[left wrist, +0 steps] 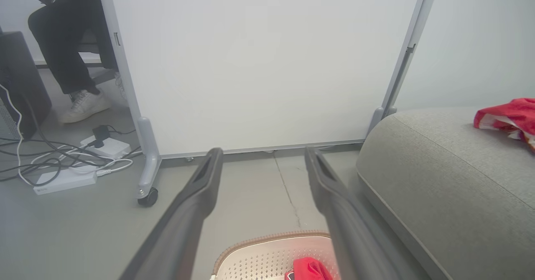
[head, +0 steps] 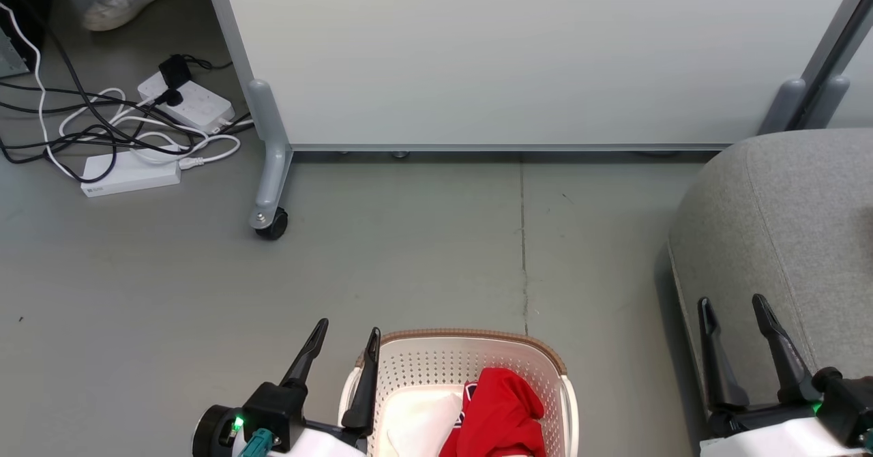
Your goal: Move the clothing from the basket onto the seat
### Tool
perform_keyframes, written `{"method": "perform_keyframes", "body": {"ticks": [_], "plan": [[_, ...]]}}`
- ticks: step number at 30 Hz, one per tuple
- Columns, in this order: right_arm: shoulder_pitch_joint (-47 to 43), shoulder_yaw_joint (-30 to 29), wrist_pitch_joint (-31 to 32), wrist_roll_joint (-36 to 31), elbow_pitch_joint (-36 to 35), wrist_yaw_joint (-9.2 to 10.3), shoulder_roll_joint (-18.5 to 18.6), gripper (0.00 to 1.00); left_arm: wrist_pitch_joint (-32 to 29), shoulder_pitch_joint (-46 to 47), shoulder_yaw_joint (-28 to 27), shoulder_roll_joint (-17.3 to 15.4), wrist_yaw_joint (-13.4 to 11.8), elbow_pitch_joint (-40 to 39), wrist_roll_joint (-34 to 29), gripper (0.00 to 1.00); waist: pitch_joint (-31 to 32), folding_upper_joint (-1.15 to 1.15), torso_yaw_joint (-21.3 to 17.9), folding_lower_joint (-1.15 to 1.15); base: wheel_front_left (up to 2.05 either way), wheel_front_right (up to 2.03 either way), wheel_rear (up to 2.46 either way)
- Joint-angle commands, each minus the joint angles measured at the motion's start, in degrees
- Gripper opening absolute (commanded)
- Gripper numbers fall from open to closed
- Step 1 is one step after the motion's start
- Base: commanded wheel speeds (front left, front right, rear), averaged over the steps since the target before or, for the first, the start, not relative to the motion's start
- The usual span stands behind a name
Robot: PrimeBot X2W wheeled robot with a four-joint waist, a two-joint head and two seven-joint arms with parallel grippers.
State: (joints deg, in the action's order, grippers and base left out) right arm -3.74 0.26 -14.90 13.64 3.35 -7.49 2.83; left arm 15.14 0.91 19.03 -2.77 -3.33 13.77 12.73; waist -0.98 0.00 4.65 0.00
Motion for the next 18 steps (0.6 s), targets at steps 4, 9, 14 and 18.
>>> {"method": "perform_keyframes", "body": {"ticks": [4,9,14,18], "plan": [[1.4,-1.6,-0.3,-3.0,0.6,-0.01,1.3,1.0,0.0,1.4,0.9,-0.2,0.5,0.3,0.1,1.0,-2.5,0.0,-1.2,0.0,0.0,0.0,0.0],[4.4,-4.7,-0.3,-4.2,0.0,-0.01,1.9,1.0,0.0,4.6,3.4,-0.2,1.4,2.5,-1.1,1.0,-8.1,0.0,-2.5,0.0,0.0,0.0,0.0],[7.8,-4.9,-0.3,-4.5,-1.7,-0.01,2.8,1.0,0.0,9.8,6.5,-0.2,2.1,6.8,-1.9,1.0,-15.7,0.0,-4.4,0.0,0.0,0.0,0.0],[10.6,-3.7,-0.3,-4.9,-3.7,0.0,3.9,1.0,0.0,14.9,8.4,-0.2,2.3,9.3,-2.9,1.0,-22.9,0.0,-6.9,0.0,0.0,0.0,0.0]]}}
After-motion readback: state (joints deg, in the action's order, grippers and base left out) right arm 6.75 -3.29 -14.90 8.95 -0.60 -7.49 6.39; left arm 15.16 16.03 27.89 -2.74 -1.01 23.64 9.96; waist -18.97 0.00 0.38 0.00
